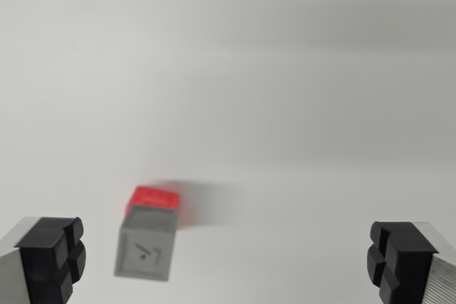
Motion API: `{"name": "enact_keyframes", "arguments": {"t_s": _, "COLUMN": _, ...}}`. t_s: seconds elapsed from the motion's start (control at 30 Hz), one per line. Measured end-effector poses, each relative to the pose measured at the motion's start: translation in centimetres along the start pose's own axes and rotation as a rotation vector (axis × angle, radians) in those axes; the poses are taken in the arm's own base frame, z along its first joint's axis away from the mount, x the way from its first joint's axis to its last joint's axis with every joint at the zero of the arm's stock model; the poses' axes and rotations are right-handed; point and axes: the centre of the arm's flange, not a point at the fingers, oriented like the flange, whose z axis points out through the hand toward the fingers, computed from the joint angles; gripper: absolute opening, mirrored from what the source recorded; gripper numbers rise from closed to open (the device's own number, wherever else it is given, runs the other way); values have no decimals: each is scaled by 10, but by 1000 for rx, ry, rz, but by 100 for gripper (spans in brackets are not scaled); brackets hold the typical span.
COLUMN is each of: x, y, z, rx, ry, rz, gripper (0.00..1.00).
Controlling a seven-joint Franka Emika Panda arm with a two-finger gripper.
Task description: Destack cube
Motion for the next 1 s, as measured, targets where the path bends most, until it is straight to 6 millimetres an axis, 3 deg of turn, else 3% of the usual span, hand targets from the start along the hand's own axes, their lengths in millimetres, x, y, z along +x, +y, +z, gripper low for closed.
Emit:
{"name": "enact_keyframes", "arguments": {"t_s": 0.53, "x": -1, "y": 0, "z": 1, "rx": -2, "ry": -1, "rz": 1, "gripper": 100}}
{"name": "enact_keyframes", "arguments": {"t_s": 1.0, "x": -12, "y": 5, "z": 12, "rx": -2, "ry": -3, "rz": 14, "gripper": 100}}
